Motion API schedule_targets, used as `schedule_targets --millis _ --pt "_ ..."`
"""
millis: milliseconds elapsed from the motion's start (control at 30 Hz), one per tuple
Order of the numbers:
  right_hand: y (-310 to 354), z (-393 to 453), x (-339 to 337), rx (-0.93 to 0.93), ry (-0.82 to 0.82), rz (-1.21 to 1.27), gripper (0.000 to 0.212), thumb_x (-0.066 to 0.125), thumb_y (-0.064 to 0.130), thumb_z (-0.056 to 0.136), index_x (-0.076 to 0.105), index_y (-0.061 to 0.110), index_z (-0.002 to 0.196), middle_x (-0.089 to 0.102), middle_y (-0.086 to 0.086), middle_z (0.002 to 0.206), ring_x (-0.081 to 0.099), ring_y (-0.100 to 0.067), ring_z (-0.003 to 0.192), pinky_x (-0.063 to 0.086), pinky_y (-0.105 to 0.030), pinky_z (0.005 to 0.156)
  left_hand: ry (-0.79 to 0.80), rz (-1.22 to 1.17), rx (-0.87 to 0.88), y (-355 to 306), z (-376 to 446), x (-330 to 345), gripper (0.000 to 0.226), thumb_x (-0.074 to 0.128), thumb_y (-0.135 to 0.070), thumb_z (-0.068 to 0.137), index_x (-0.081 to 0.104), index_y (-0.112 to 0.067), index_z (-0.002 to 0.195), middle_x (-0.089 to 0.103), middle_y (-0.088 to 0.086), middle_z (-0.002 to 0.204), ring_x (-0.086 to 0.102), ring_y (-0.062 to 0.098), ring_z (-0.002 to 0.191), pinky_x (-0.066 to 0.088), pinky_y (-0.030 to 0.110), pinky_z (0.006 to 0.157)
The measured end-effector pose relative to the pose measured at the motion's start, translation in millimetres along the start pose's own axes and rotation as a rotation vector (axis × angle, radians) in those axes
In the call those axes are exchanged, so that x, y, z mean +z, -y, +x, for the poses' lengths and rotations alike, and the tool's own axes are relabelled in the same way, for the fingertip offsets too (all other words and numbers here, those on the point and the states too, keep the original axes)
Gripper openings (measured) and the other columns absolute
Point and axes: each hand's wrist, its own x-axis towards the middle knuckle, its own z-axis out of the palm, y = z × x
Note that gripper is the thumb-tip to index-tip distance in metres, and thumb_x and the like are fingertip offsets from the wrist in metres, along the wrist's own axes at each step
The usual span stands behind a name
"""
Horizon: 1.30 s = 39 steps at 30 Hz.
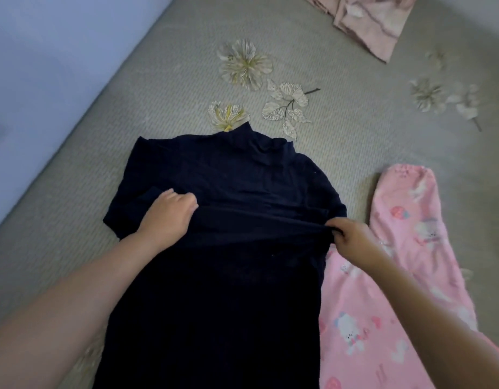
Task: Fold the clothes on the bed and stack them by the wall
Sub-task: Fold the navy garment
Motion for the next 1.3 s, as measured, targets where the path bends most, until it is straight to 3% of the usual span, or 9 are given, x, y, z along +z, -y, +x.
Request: schedule_targets --millis 100,200,467,633,700,833,1033,1167,1300 --pt "6.0 28.2 -21.4 -0.055 0.07 -0.428 0.028 0.046 0.003 0.08 0.061 0.01 0.103 0.063 -0.004 0.104 0.057 -0.025 0.098 0.032 -0.03 0.085 -0.123 0.006 0.015 -6.2 13.6 -16.0 0.024 0.037 -0.014 0.097 0.039 -0.012 0.073 0.046 0.009 0.061 0.041 0.024 0.06 0.03 0.035 0.052" --pt "7.8 54.0 -34.7 0.074 -0.005 -0.507 0.023 0.046 0.007 0.081 0.061 0.008 0.099 0.059 -0.008 0.103 0.055 -0.028 0.095 0.034 -0.032 0.082 -0.159 0.074 -0.05 -1.2 25.9 -23.4 0.027 0.034 -0.016 0.098 0.033 -0.011 0.072 0.031 -0.003 0.053 0.03 0.016 0.048 0.02 0.027 0.042" --pt "3.1 72.8 -3.3 0.392 -0.168 0.236 0.023 0.042 0.007 0.091 0.061 0.003 0.103 0.064 -0.019 0.091 0.054 -0.029 0.078 0.037 -0.028 0.064 -0.061 0.233 -0.164 32.3 31.2 -14.6 0.028 0.031 -0.019 0.1 0.053 -0.003 0.092 0.058 0.014 0.078 0.043 0.021 0.067 0.033 0.035 0.055" --pt "-1.1 77.6 -24.8 0.363 -0.032 0.88 0.026 0.04 0.002 0.096 0.055 0.013 0.078 0.056 0.003 0.053 0.05 -0.006 0.045 0.04 -0.015 0.039 -0.043 0.274 -0.169 43.5 39.3 -3.3 0.03 0.031 -0.022 0.1 0.052 -0.002 0.095 0.059 0.017 0.081 0.045 0.025 0.069 0.029 0.035 0.054" --pt "-7.2 85.8 -43.0 0.244 0.135 0.582 0.022 0.045 0.0 0.094 0.062 0.008 0.083 0.061 -0.003 0.061 0.056 -0.007 0.05 0.043 -0.016 0.043 -0.036 0.27 -0.192 46.8 40.7 -1.0 0.03 0.032 -0.024 0.1 0.052 -0.002 0.094 0.059 0.017 0.08 0.039 0.023 0.066 0.028 0.035 0.055" --pt "-17.6 114.5 -58.4 0.146 0.234 -0.116 0.026 0.047 0.003 0.09 0.063 0.003 0.111 0.062 -0.018 0.112 0.055 -0.032 0.105 0.042 -0.031 0.088 -0.018 0.132 -0.162 44.4 43.9 -2.8 0.03 0.041 -0.031 0.096 0.053 -0.003 0.089 0.054 0.008 0.07 0.046 0.023 0.063 0.032 0.031 0.058" --pt "-17.3 104.4 -20.1 0.269 0.221 -0.568 0.03 0.039 0.01 0.089 0.058 0.015 0.111 0.061 -0.007 0.114 0.054 -0.026 0.11 0.031 -0.039 0.101 0.122 -0.378 -0.316 58.0 34.1 -27.5 0.01 0.046 -0.002 0.09 0.052 -0.01 0.09 0.057 0.008 0.093 0.053 0.025 0.09 0.035 0.029 0.076" --pt "-24.3 93.9 0.1 0.292 0.066 -0.647 0.031 0.034 0.007 0.09 0.056 0.015 0.11 0.06 -0.006 0.111 0.051 -0.025 0.111 0.027 -0.038 0.1 0.021 -0.194 -0.168 51.9 52.9 -49.8 0.022 0.042 -0.009 0.095 0.051 -0.003 0.115 0.059 0.015 0.1 0.053 0.026 0.088 0.036 0.031 0.073" --pt "-19.4 86.7 5.8 0.417 -0.119 -0.457 0.031 0.038 0.003 0.086 0.049 0.006 0.115 0.05 -0.017 0.12 0.041 -0.032 0.117 0.02 -0.047 0.108 -0.034 0.273 -0.138 47.9 76.3 -52.7 0.038 0.044 -0.015 0.095 0.042 0.002 0.129 0.052 0.028 0.115 0.051 0.039 0.097 0.039 0.046 0.079"
